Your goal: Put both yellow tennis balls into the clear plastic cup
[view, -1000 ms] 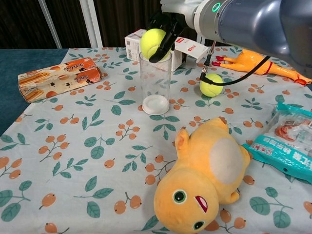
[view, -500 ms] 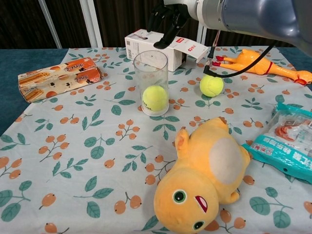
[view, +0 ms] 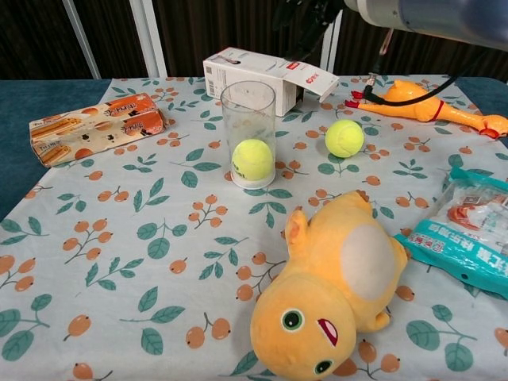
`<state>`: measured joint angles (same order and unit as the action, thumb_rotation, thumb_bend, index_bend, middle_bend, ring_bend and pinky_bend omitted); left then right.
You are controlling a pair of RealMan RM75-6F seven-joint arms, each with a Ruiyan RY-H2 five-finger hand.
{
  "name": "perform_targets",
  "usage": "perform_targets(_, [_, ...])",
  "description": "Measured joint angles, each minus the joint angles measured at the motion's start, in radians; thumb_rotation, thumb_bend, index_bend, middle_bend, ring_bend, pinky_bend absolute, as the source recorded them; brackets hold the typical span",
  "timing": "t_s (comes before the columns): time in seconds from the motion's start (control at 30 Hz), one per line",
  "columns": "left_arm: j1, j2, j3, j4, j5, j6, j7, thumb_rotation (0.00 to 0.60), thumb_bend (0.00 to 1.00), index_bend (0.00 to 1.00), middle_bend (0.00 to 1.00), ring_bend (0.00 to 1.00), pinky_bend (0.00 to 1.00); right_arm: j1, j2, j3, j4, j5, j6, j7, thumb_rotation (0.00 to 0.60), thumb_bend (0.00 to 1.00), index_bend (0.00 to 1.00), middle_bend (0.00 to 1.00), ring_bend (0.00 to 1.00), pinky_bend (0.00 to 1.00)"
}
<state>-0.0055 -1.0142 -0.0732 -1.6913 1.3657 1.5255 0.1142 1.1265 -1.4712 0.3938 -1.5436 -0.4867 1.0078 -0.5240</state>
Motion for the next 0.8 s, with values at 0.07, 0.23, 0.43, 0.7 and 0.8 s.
perform_targets(0.07, [0.000,0.000,0.000,-0.001,0.001,0.001,0.002,0.600,0.00,0.09,0.00,0.00,0.12,-0.018,0.006,-0.023,0.018,0.006,0.000,-0.001,0.600,0.30,0.29,0.17,0.20,0.00])
perform_targets(0.23, [0.001,-0.002,-0.001,-0.001,-0.002,0.004,0.007,0.600,0.00,0.08,0.00,0.00,0.12,-0.067,0.013,-0.075,0.070,0.018,-0.025,0.016,0.600,0.30,0.28,0.16,0.20,0.00])
perform_targets(0.43, [-0.001,-0.004,-0.002,0.000,-0.007,0.000,0.014,0.600,0.00,0.08,0.00,0.00,0.12,-0.124,-0.013,-0.124,0.176,0.003,-0.072,0.073,0.600,0.30,0.28,0.16,0.20,0.00])
perform_targets(0.7, [-0.002,-0.007,-0.004,0.001,-0.014,-0.004,0.020,0.600,0.00,0.09,0.00,0.00,0.12,-0.175,-0.078,-0.150,0.320,-0.047,-0.133,0.155,0.600,0.30,0.28,0.16,0.22,0.00])
perform_targets(0.8, [-0.005,-0.008,-0.003,0.001,-0.016,-0.009,0.026,0.600,0.00,0.09,0.00,0.00,0.12,-0.187,-0.106,-0.152,0.361,-0.073,-0.148,0.186,0.600,0.30,0.28,0.15,0.23,0.00])
